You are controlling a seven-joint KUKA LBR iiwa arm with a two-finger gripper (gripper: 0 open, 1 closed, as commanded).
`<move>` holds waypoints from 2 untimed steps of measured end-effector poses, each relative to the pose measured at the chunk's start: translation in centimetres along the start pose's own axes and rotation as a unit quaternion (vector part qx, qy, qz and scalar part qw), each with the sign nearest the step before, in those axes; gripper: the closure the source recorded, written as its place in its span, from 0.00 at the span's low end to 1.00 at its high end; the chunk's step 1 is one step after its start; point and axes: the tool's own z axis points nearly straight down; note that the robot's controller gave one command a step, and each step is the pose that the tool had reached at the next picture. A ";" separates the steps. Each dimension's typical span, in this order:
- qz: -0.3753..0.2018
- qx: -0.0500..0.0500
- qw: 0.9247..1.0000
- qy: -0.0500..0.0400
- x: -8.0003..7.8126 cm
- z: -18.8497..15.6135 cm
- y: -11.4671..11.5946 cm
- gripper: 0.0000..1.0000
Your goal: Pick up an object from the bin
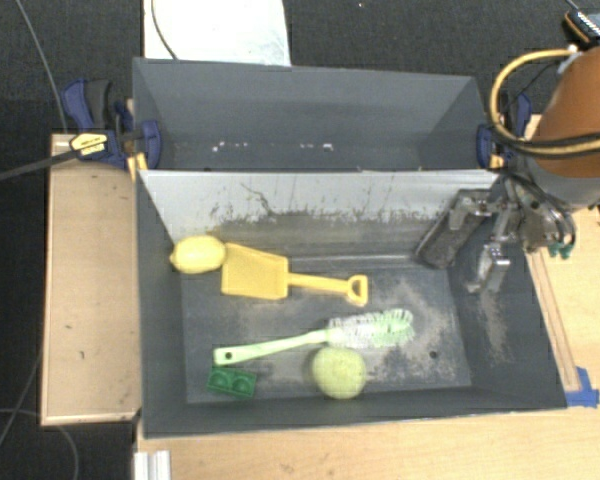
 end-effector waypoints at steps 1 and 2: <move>-0.002 0.001 1.000 -0.004 -0.2 -0.4 0.1 0.00; 0.010 0.000 1.000 -0.006 2.5 14.3 7.9 0.00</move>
Offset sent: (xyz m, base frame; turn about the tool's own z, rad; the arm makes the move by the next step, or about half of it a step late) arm -0.0301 0.0883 -0.1626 0.0222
